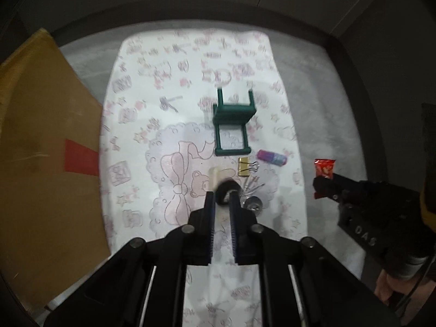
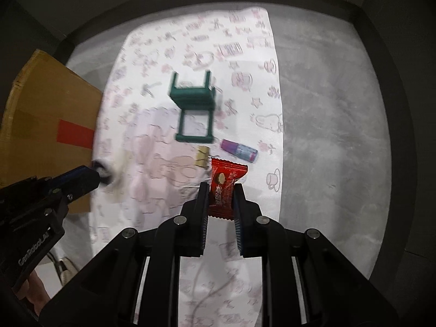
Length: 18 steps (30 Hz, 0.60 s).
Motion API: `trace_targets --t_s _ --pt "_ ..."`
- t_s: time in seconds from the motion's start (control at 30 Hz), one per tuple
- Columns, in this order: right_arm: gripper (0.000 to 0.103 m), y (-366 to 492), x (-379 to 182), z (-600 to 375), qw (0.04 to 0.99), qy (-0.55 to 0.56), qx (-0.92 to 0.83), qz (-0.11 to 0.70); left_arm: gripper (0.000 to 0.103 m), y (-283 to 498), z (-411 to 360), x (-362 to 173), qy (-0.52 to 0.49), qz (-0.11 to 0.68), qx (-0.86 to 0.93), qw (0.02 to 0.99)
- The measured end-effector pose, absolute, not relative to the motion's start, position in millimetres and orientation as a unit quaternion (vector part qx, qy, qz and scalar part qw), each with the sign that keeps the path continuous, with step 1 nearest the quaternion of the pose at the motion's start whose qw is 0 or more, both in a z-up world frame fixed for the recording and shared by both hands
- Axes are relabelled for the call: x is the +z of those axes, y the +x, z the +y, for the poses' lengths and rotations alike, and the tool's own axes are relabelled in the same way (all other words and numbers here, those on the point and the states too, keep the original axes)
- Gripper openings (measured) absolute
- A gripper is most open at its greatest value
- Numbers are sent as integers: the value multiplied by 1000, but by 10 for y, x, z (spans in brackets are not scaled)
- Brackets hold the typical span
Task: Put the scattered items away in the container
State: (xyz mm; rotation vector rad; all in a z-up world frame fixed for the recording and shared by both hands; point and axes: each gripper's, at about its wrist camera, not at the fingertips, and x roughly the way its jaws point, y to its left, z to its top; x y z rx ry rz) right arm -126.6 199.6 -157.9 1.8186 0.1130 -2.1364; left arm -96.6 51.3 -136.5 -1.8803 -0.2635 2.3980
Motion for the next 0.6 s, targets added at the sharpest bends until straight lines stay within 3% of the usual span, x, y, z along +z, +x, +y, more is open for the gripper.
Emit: trace_targets --t_s 0.33,0.43,0.6 --pt "17 -954 -1036 1984 164 630 -757 51 10 -652 379 -714 -592 -98 799 48" --pt "17 -869 -915 1987 163 630 -757 58 10 -635 370 -802 -596 -100 796 45" --pt "17 -883 -1166 2045 151 640 -752 45 11 -645 453 -1281 -618 -100 778 44"
